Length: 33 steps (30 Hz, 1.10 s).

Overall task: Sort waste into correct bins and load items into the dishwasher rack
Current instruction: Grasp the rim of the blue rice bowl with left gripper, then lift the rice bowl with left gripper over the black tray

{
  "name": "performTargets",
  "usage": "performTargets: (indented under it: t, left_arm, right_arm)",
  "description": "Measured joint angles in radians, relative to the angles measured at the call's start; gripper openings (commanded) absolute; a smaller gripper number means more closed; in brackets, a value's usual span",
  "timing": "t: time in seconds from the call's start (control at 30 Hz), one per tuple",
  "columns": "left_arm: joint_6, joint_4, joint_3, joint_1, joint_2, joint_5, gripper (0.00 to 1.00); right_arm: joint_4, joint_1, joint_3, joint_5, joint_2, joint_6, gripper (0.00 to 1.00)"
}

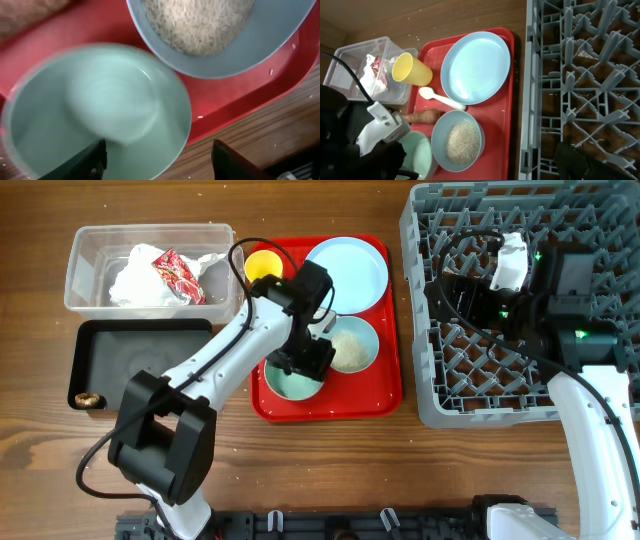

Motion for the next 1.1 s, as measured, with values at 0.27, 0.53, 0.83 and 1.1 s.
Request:
performTargets:
  t: [0.27, 0.53, 0.83, 1.1]
  left_arm:
    - [0.321, 0.218, 0.127, -0.079, 0.017, -0.015, 0.76]
    - [0.468, 0.264, 0.127, -0.249, 0.158, -0.062, 0.54]
    - [0.414, 0.271, 0.127, -0.243, 0.182, -0.101, 0.24]
    - [0.412, 0.290, 0.127, -0.243, 0.216, -0.105, 0.09]
  right_arm:
    - [0.019, 0.000, -0.002, 0.029, 0.000, 0.000, 1.00]
    - [0.018, 0.000, -0.003, 0.042, 0.000, 0.000, 1.00]
    - [0.003, 0.000, -0.003, 0.042, 0.000, 0.000, 1.00]
    - [0.002, 0.000, -0.003, 0.042, 0.000, 0.000, 1.00]
